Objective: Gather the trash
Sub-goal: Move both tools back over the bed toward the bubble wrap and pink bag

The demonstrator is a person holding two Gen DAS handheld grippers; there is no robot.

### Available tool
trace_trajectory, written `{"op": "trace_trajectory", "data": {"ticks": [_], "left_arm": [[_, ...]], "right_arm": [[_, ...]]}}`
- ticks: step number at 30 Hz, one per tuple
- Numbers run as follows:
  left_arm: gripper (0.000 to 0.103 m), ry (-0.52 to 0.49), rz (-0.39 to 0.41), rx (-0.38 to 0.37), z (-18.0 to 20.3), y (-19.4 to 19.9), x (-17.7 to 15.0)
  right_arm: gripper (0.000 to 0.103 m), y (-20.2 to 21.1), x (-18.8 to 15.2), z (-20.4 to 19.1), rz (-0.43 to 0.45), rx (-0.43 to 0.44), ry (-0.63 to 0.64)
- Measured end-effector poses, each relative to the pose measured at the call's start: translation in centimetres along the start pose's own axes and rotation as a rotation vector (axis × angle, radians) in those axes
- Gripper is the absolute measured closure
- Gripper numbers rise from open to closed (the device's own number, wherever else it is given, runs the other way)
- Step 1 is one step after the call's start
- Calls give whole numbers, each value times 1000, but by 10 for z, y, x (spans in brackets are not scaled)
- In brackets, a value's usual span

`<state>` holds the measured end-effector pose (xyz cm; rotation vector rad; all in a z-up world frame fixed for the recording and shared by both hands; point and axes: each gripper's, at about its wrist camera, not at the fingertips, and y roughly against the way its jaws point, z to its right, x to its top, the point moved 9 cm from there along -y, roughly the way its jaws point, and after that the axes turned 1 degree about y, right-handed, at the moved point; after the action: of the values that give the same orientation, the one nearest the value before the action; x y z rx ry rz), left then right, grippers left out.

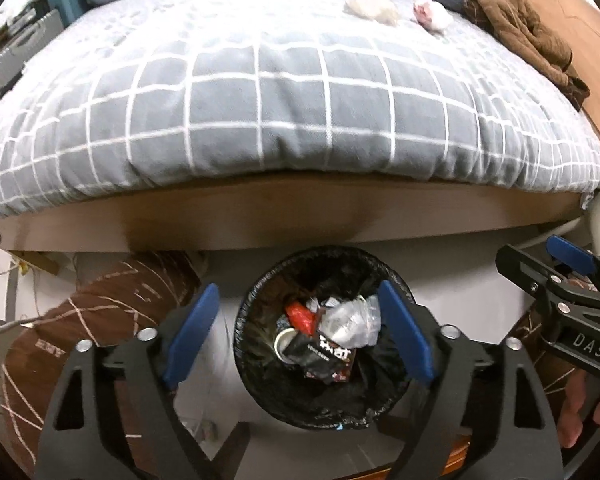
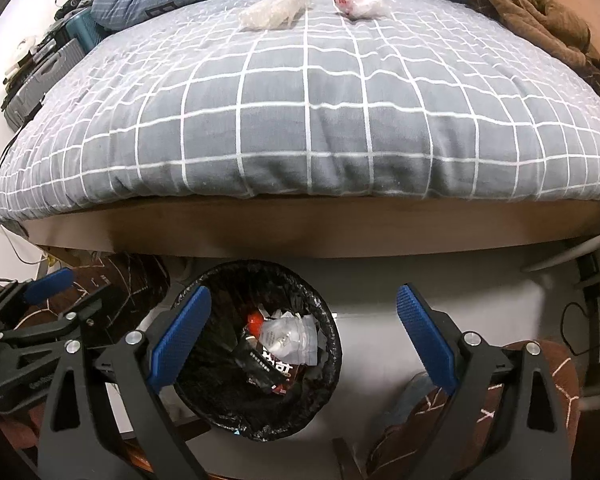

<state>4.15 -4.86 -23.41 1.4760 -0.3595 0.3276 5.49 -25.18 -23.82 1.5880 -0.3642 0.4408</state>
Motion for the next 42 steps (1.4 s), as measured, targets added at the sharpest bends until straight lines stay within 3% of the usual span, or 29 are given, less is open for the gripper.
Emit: {"op": "trace_trajectory", "data": {"ticks": [4,11,28,42], "left_arm": [[6,5,48,31,-9,14,16],[6,12,90,37,-12,32,45],[6,-19,222,19,21,70,148],[6,-60,227,24,51,40,213]], "right_arm": [[13,10,11,-2,32,-1,13],[12,29,38,4,92,-24,30],[12,57,116,35,204,-56,7],[12,44,172,62,233,-84,-12]]}}
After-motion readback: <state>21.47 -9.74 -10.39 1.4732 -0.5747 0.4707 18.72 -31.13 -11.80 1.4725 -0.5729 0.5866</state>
